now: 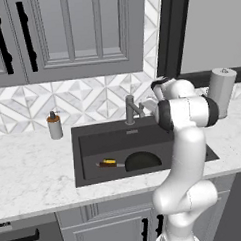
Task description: Pick the pan and sponge and place them into the sink. Then turn on the water.
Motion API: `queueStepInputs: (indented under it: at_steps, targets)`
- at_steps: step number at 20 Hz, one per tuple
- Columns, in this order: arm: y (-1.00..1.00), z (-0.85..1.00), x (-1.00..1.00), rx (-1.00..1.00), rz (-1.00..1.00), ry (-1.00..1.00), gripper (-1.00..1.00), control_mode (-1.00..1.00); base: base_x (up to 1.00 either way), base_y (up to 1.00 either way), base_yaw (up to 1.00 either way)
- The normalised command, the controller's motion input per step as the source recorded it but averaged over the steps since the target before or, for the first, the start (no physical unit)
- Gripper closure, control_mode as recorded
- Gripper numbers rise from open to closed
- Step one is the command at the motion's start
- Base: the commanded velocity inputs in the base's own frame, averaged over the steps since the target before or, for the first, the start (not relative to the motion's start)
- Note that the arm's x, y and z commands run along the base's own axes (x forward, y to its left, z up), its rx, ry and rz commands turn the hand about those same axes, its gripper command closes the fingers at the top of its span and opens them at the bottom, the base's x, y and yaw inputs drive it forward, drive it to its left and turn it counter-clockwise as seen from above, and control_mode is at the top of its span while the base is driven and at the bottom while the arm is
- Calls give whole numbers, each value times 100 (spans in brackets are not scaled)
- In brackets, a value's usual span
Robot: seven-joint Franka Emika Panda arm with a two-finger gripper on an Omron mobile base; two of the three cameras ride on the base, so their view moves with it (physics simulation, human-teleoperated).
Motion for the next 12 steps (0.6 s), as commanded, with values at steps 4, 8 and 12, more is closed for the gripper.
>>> queueStepInputs:
  at_steps: [4,8,12]
  targets:
    - [3,-16,23,0,0,0,-100,-100,0,0,0]
    - [6,-16,24,0,0,0,-100,-100,0,0,0]
    - [0,-9,27,0,0,1,-100,-100,0,0,0]
